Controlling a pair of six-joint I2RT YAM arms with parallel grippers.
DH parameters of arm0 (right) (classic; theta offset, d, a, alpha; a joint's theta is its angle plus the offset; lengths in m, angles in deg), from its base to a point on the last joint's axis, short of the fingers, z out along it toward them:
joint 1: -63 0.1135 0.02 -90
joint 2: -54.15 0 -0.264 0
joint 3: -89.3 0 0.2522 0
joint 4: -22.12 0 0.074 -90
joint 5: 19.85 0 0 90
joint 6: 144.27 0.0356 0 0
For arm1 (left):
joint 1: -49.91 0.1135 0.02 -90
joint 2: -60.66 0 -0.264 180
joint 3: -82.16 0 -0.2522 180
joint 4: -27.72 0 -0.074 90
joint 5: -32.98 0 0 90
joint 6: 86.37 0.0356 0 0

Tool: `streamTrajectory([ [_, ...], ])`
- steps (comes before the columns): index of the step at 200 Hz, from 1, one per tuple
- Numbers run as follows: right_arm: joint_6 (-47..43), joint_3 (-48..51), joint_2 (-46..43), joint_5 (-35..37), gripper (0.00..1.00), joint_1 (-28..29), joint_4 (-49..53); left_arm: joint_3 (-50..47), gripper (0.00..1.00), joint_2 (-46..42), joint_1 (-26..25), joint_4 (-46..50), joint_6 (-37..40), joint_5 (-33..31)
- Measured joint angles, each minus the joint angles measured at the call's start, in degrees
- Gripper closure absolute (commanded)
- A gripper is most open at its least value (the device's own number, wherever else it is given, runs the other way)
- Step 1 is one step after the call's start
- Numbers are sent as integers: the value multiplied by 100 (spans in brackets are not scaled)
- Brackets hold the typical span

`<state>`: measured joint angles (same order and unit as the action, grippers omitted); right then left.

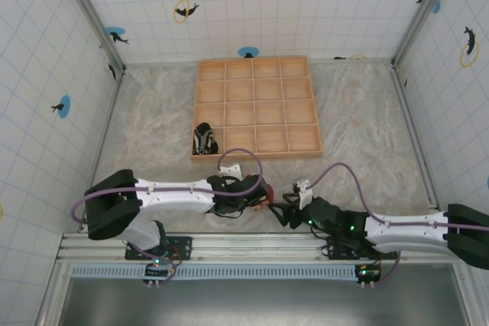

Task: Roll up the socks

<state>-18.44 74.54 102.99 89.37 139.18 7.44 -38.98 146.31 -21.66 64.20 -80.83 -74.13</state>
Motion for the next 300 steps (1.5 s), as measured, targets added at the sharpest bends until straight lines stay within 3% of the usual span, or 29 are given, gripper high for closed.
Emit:
streamTrajectory([
  [33,-1322,2,551,691,25,748,-599,151,100,96,0,214,-70,59],
  [83,-2852,2,2240,1665,25,1495,-1853,210,100,142,120,254,-109,275],
  [149,-4118,-673,4094,2146,28,1685,-3528,221,100,142,192,251,-109,424],
  [206,-4006,-911,4806,2166,31,1388,-4050,221,100,136,195,249,-109,428],
  [300,-3226,-1335,5180,2234,49,1174,-3512,212,100,120,232,258,-111,452],
])
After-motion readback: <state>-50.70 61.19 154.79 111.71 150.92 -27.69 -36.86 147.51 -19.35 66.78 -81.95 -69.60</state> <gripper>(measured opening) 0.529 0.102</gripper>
